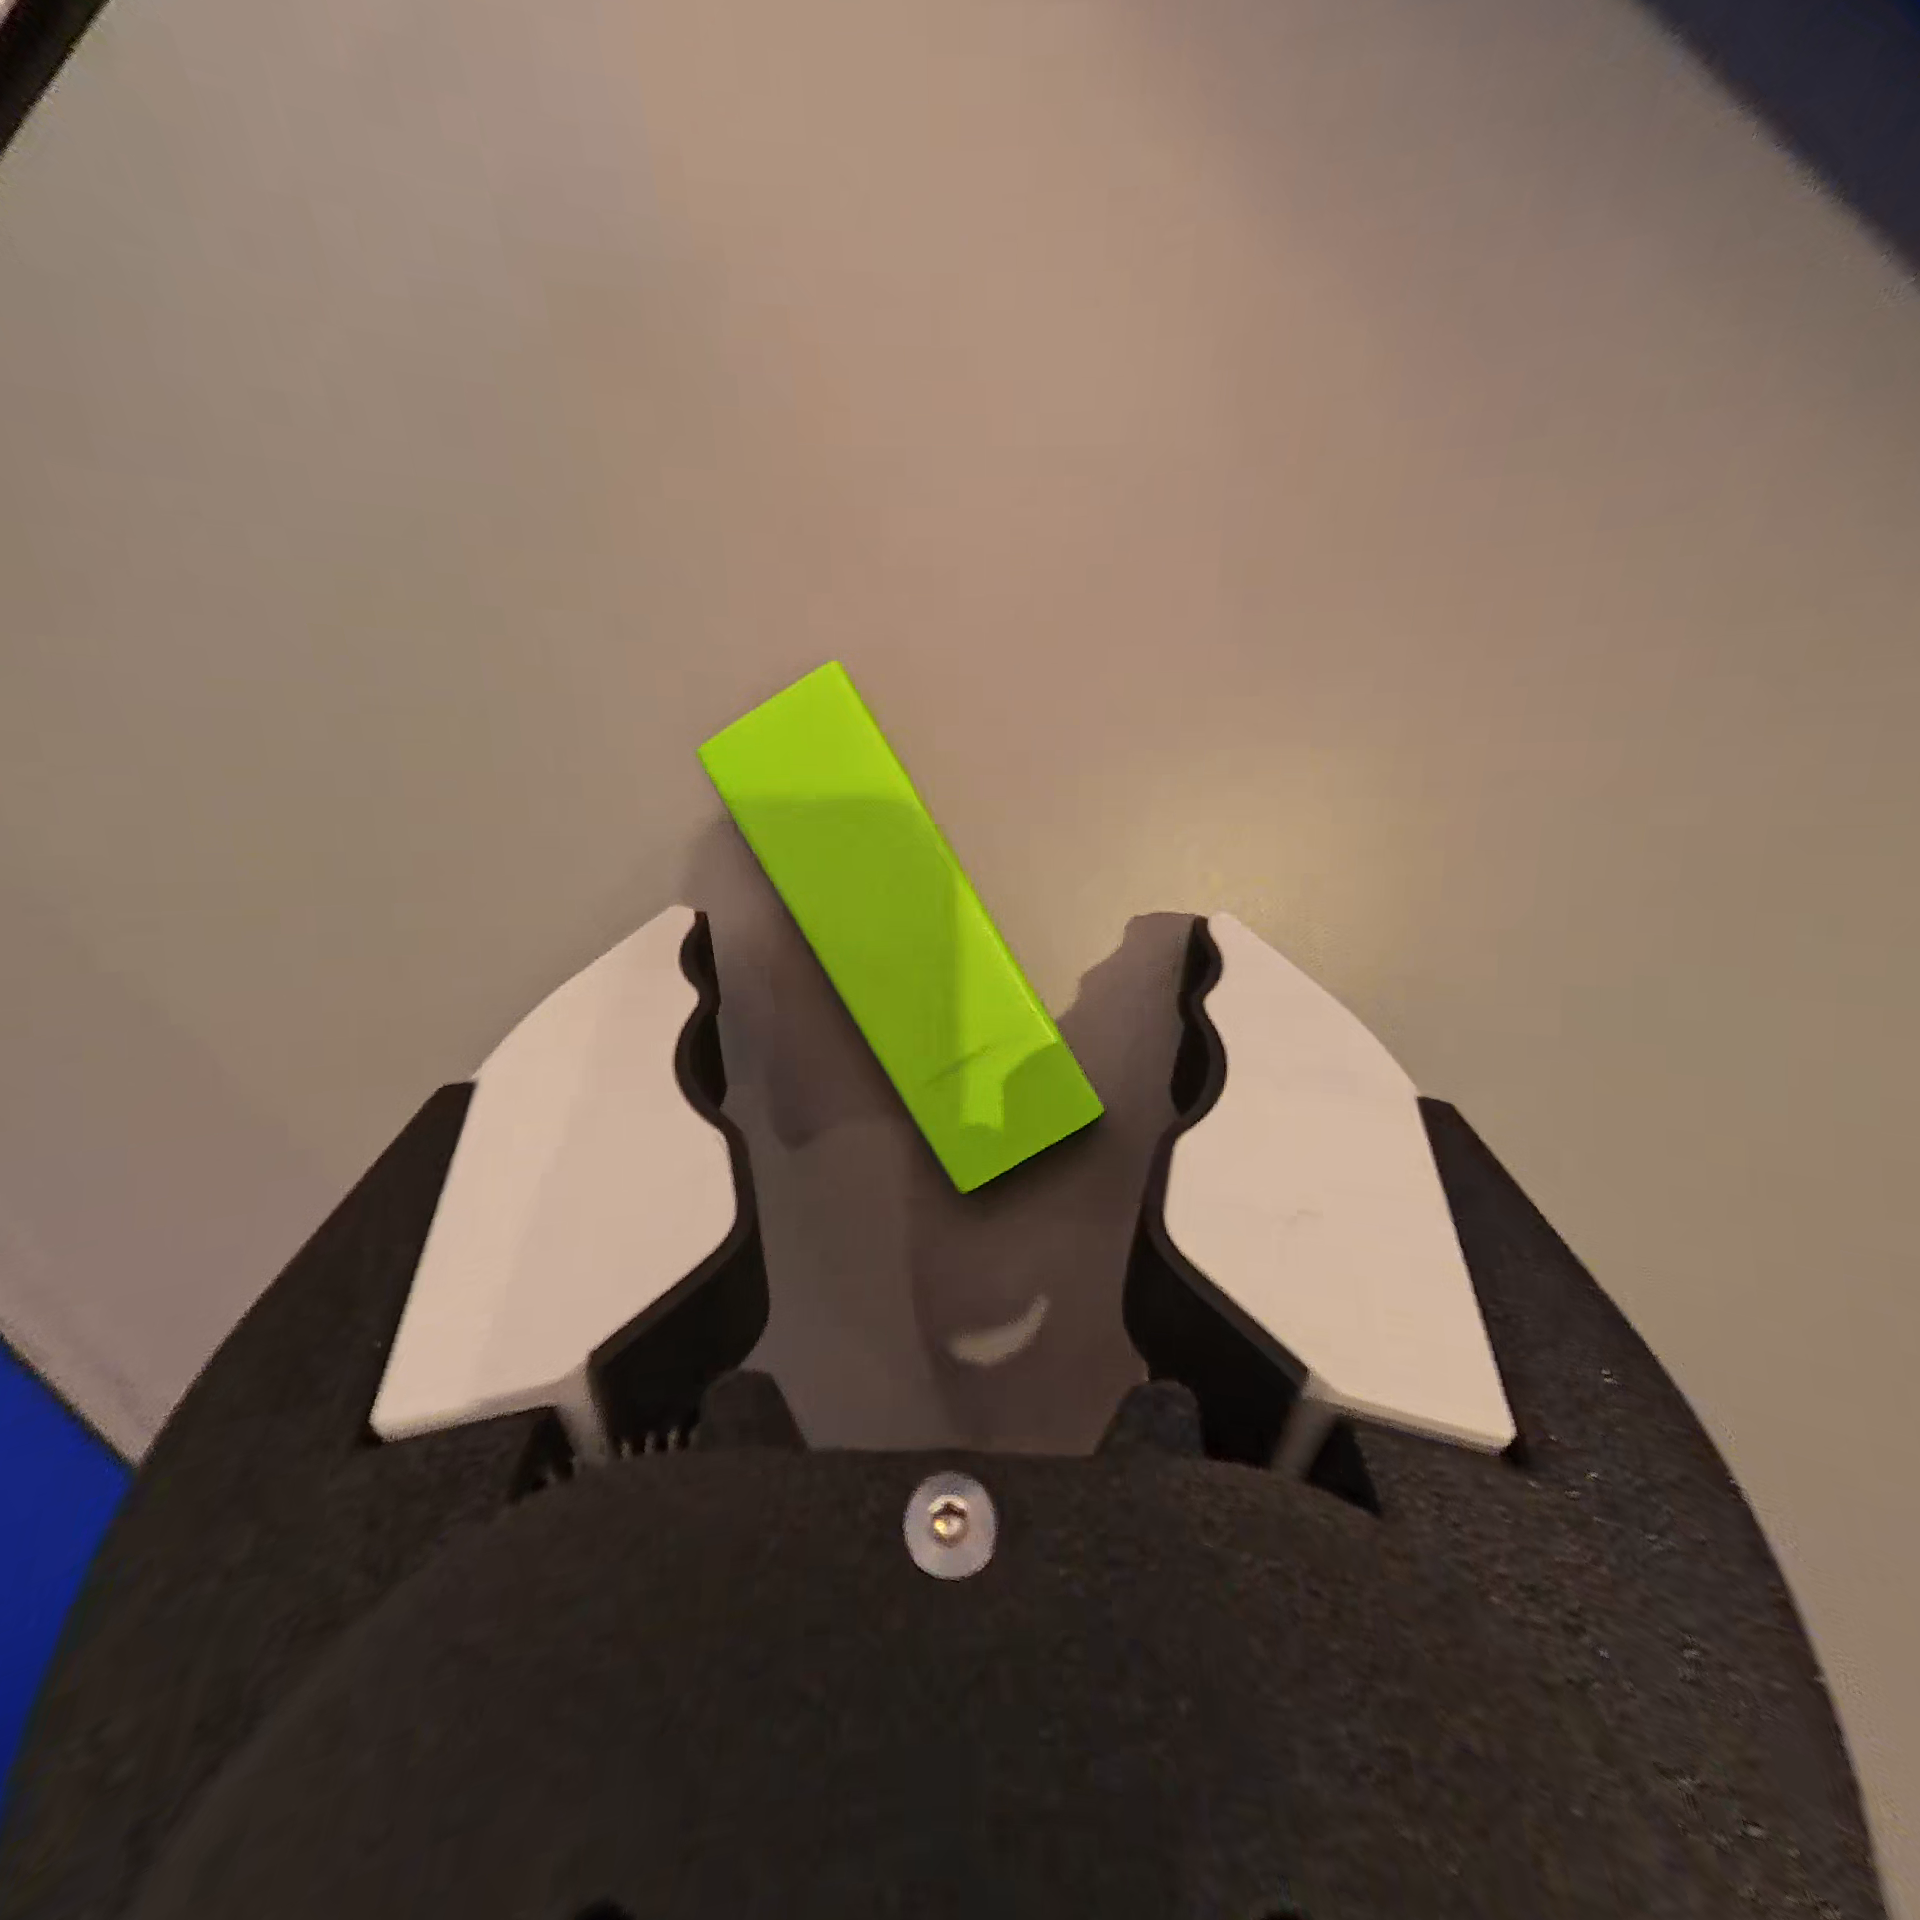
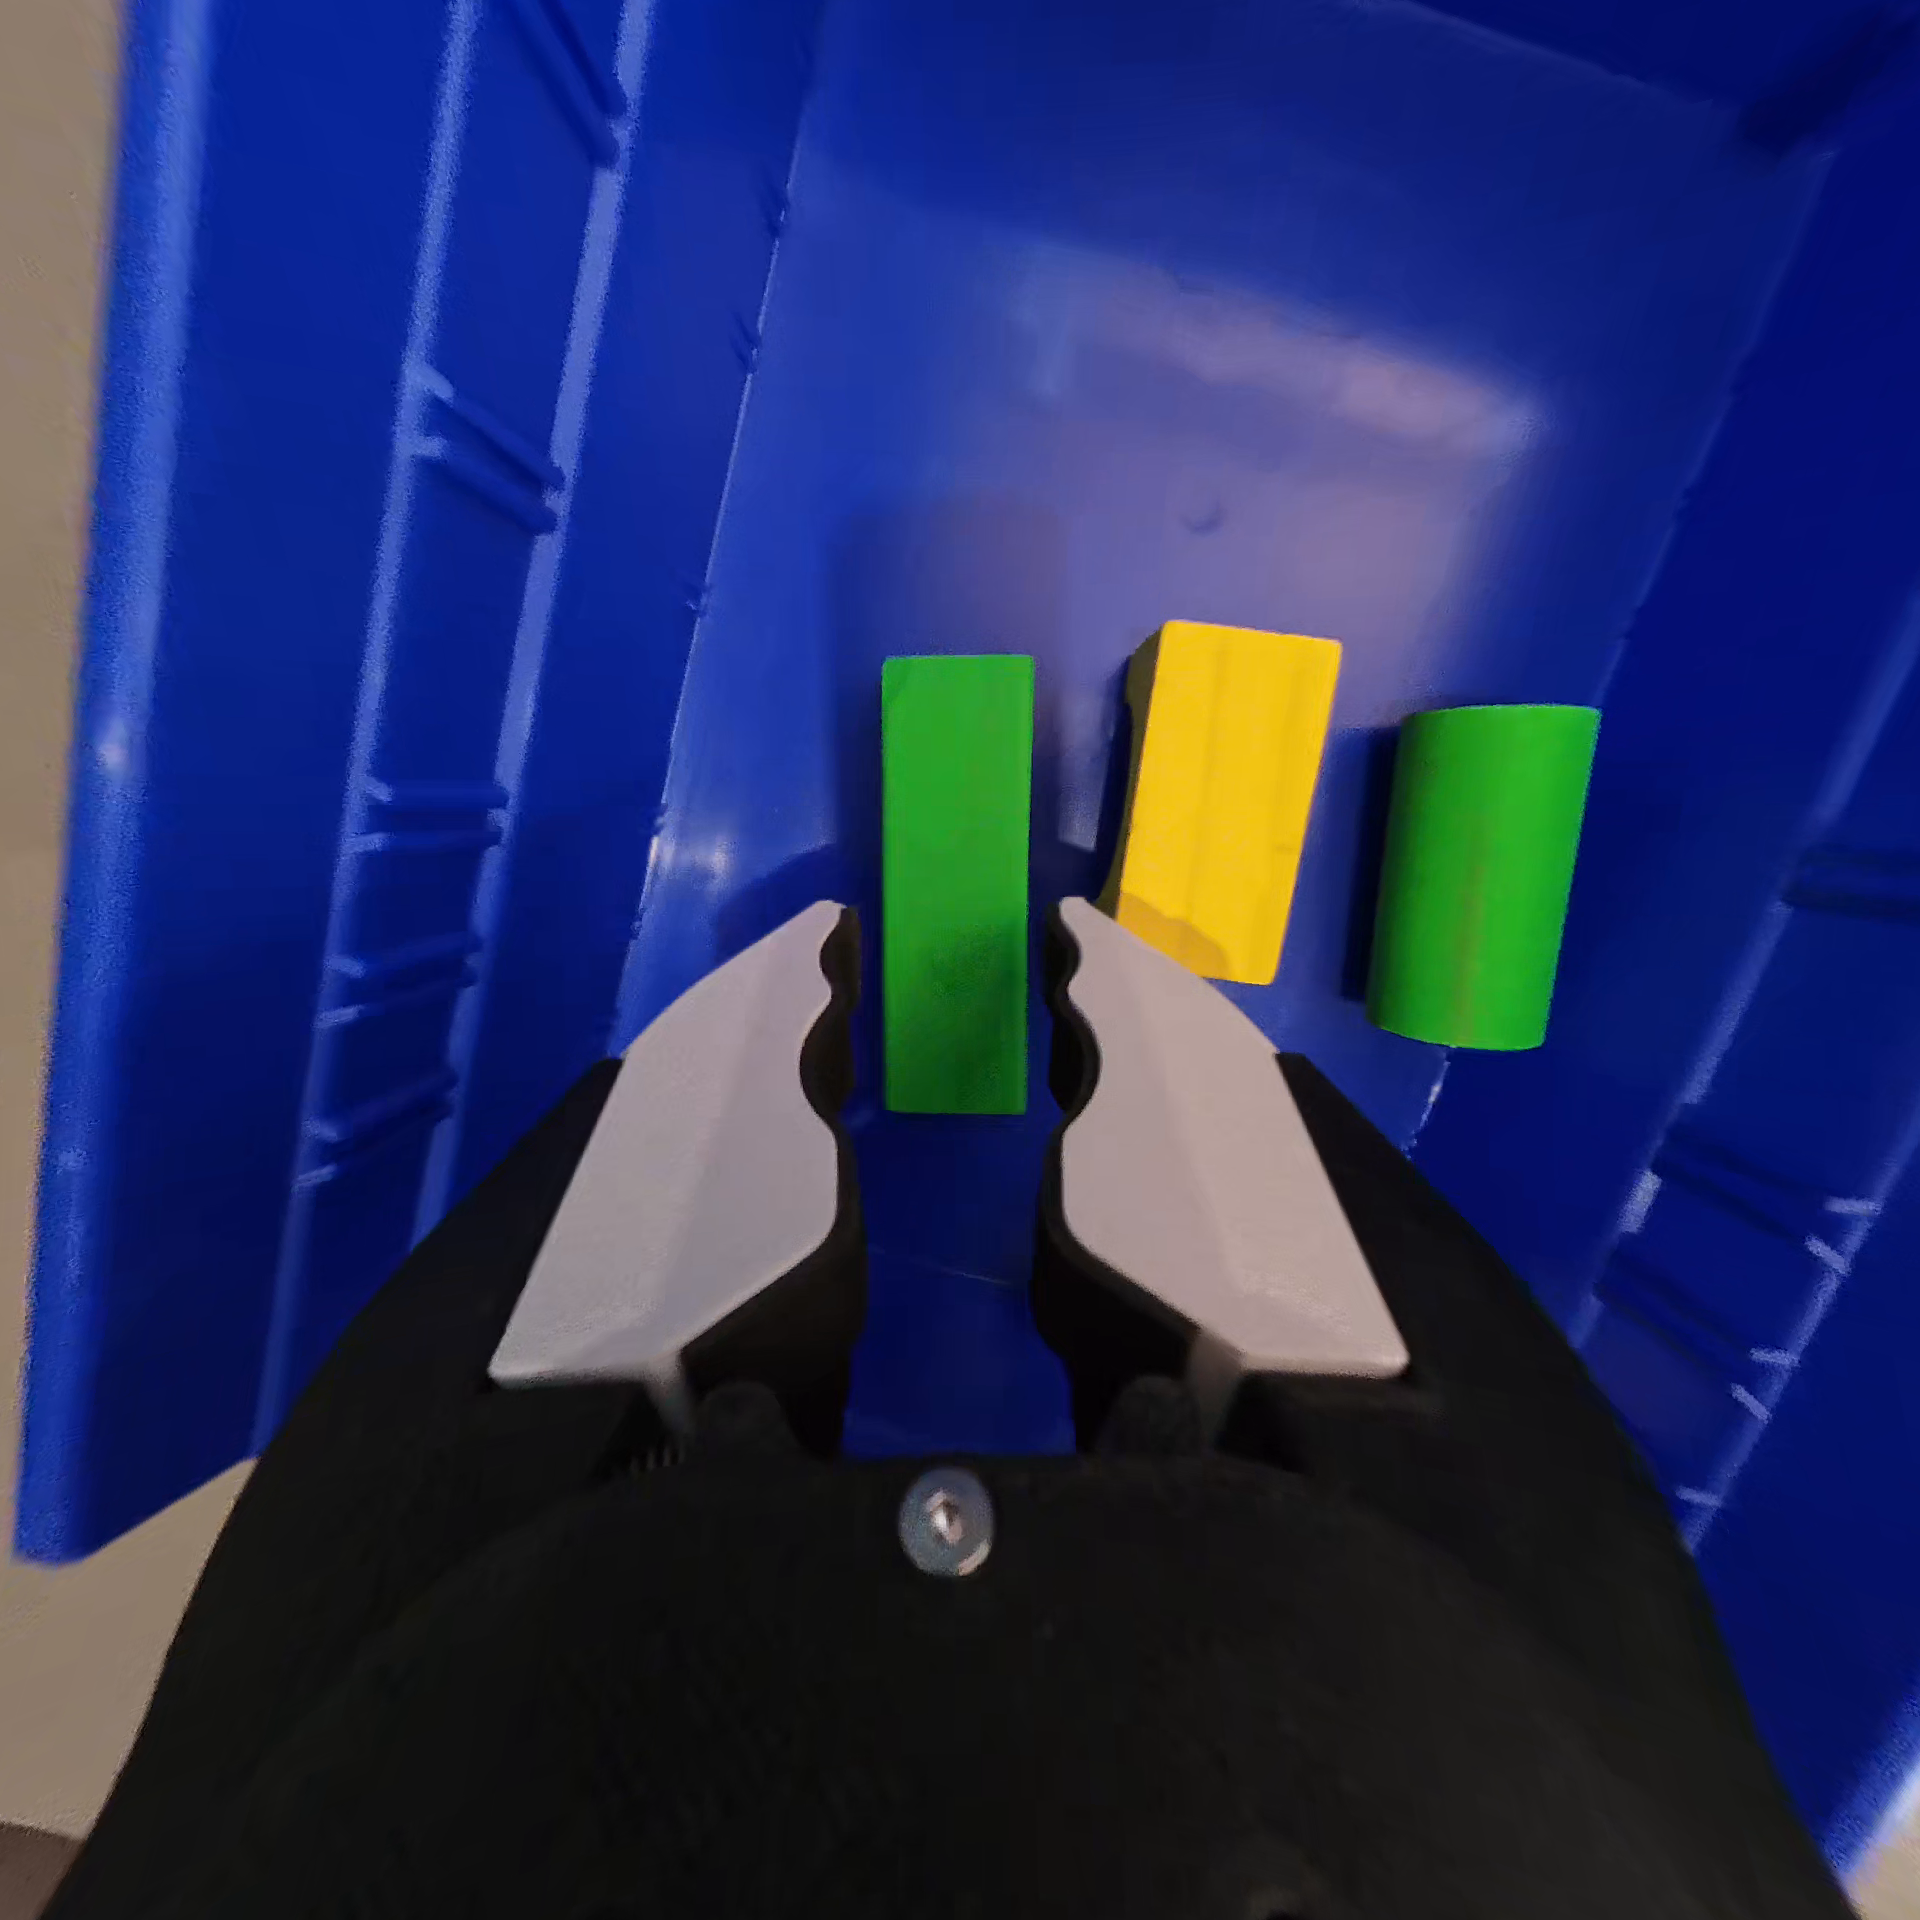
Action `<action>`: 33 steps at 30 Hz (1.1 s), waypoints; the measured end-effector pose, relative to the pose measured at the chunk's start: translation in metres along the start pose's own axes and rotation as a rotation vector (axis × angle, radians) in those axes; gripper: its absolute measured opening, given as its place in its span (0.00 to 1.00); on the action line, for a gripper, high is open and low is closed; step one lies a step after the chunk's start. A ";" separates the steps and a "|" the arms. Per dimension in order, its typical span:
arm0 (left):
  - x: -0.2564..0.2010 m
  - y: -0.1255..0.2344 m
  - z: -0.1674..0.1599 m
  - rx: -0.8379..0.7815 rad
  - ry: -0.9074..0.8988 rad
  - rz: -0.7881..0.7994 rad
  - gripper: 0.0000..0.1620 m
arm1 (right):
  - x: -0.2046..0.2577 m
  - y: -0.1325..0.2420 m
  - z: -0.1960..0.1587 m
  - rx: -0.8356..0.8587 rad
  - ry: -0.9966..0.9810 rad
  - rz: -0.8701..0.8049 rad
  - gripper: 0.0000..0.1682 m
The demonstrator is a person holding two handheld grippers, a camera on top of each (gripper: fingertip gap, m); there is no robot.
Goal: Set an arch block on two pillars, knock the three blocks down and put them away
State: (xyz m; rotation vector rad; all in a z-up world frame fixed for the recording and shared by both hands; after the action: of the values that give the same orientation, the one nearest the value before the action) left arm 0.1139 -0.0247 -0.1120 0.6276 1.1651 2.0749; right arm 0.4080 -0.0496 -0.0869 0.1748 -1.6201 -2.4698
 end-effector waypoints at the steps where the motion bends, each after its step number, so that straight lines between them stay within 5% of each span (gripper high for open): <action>1: 0.000 -0.002 -0.001 0.014 -0.009 0.009 0.53 | -0.001 0.006 0.002 -0.031 0.002 0.000 0.21; 11: 0.006 0.000 -0.006 0.042 0.026 -0.088 0.26 | 0.005 0.054 0.011 -0.216 0.088 0.026 0.21; 21: 0.004 0.015 -0.005 0.022 -0.061 -0.218 0.22 | 0.028 0.073 0.020 -0.313 0.210 0.029 0.21; 27: -0.039 0.070 0.010 -0.160 -0.322 -0.455 0.22 | 0.113 0.100 0.021 -0.544 0.642 0.477 0.21; 33: -0.086 0.125 0.006 -0.277 -0.576 -0.604 0.22 | 0.164 0.104 0.003 -0.531 0.838 0.822 0.31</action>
State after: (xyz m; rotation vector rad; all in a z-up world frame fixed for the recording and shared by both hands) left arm 0.1350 -0.1327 -0.0074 0.5903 0.6136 1.3731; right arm 0.2564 -0.1232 0.0099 0.3223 -0.4999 -1.7057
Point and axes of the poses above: each gripper's, where its closed fingertips meet, y back along the fingers, z out of its top, x = y × z across the jaws, the point moved 5 cm from there along y, back along the fingers, and after that the axes turned 1 degree about -z, right-handed, at the moved point
